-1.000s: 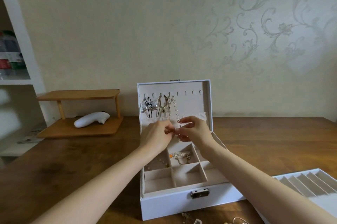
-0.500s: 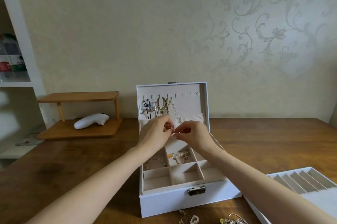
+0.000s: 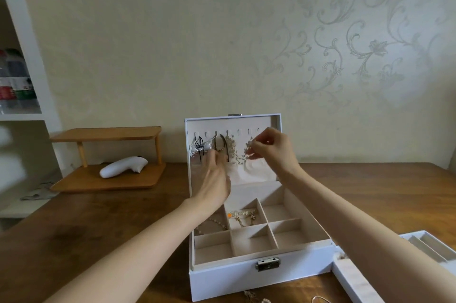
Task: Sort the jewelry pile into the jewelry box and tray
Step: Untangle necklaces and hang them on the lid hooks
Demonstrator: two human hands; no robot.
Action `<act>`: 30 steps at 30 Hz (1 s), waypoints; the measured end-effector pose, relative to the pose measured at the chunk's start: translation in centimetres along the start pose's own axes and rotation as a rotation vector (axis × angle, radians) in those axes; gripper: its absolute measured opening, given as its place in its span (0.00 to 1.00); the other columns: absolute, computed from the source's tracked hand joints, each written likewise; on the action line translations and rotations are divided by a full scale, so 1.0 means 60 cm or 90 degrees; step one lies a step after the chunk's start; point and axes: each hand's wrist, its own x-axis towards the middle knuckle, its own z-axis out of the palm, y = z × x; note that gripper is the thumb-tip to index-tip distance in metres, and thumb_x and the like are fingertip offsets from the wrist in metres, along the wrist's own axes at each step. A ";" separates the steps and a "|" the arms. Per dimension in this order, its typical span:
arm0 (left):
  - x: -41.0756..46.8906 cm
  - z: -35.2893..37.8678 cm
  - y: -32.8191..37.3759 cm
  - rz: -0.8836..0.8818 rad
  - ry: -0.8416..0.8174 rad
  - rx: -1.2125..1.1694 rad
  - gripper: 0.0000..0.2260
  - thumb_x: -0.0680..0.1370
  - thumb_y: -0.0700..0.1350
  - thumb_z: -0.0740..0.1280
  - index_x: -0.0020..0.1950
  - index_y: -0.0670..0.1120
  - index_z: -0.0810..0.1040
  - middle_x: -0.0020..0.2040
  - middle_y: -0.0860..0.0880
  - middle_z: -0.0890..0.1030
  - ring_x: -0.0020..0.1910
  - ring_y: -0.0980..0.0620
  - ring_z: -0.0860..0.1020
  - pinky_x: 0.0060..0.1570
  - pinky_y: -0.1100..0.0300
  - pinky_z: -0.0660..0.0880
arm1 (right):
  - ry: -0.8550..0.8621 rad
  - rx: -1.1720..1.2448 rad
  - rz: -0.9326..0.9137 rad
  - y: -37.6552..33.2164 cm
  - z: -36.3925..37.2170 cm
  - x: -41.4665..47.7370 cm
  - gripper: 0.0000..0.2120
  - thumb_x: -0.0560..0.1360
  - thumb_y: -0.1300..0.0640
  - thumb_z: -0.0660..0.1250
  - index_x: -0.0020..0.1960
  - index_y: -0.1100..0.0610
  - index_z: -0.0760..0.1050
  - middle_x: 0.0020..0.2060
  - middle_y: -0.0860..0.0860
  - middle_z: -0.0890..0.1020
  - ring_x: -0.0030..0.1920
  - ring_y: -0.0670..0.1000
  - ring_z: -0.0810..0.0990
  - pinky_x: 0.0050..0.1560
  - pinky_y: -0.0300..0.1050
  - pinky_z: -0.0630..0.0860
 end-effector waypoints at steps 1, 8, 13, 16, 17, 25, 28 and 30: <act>0.002 0.005 -0.003 0.012 0.010 0.022 0.20 0.76 0.34 0.63 0.68 0.38 0.66 0.64 0.42 0.66 0.62 0.46 0.67 0.58 0.62 0.65 | 0.002 0.026 0.005 -0.007 -0.001 0.010 0.05 0.72 0.72 0.65 0.39 0.65 0.72 0.33 0.61 0.82 0.34 0.55 0.84 0.40 0.49 0.82; 0.008 0.011 -0.011 0.042 -0.040 0.106 0.11 0.78 0.44 0.63 0.58 0.43 0.73 0.59 0.45 0.70 0.54 0.47 0.72 0.49 0.53 0.74 | -0.053 0.021 0.008 -0.021 0.012 0.062 0.06 0.73 0.70 0.67 0.39 0.64 0.72 0.38 0.65 0.82 0.37 0.57 0.84 0.43 0.50 0.83; -0.003 0.007 -0.019 0.082 -0.044 0.083 0.14 0.78 0.46 0.64 0.62 0.45 0.73 0.62 0.48 0.69 0.59 0.49 0.71 0.53 0.58 0.72 | -0.103 -0.058 0.015 0.003 0.018 0.073 0.05 0.71 0.71 0.67 0.40 0.64 0.74 0.36 0.62 0.81 0.35 0.55 0.83 0.42 0.48 0.83; -0.006 -0.002 -0.025 0.100 -0.045 0.093 0.12 0.78 0.44 0.62 0.61 0.45 0.73 0.58 0.49 0.68 0.59 0.49 0.69 0.50 0.58 0.69 | -0.138 -0.248 -0.002 0.037 0.016 0.062 0.08 0.67 0.70 0.71 0.44 0.61 0.80 0.39 0.55 0.83 0.41 0.53 0.82 0.47 0.45 0.80; -0.006 -0.003 -0.029 0.112 -0.035 0.102 0.13 0.78 0.44 0.62 0.61 0.45 0.74 0.57 0.49 0.68 0.59 0.49 0.68 0.53 0.57 0.68 | -0.136 -0.293 -0.010 0.048 0.012 0.056 0.10 0.66 0.70 0.70 0.45 0.60 0.81 0.40 0.53 0.83 0.43 0.50 0.81 0.47 0.40 0.78; -0.012 0.004 -0.039 0.153 0.089 0.112 0.09 0.73 0.44 0.70 0.53 0.47 0.81 0.50 0.49 0.67 0.52 0.50 0.62 0.58 0.53 0.60 | -0.119 -0.489 -0.155 0.078 -0.007 0.019 0.18 0.70 0.67 0.61 0.43 0.48 0.85 0.39 0.43 0.71 0.47 0.48 0.67 0.48 0.39 0.63; -0.015 0.003 -0.038 0.147 0.083 0.110 0.10 0.74 0.43 0.69 0.55 0.47 0.80 0.55 0.47 0.69 0.56 0.48 0.63 0.60 0.52 0.59 | -0.176 -0.575 -0.234 0.086 -0.006 0.005 0.22 0.67 0.69 0.61 0.49 0.49 0.84 0.44 0.49 0.74 0.47 0.54 0.69 0.50 0.44 0.67; -0.015 0.000 -0.035 0.141 0.055 0.127 0.12 0.75 0.45 0.66 0.58 0.48 0.78 0.60 0.48 0.68 0.60 0.49 0.63 0.61 0.53 0.58 | -0.195 -0.609 -0.226 0.090 -0.009 0.000 0.25 0.65 0.69 0.60 0.54 0.50 0.82 0.49 0.52 0.77 0.50 0.58 0.71 0.48 0.43 0.65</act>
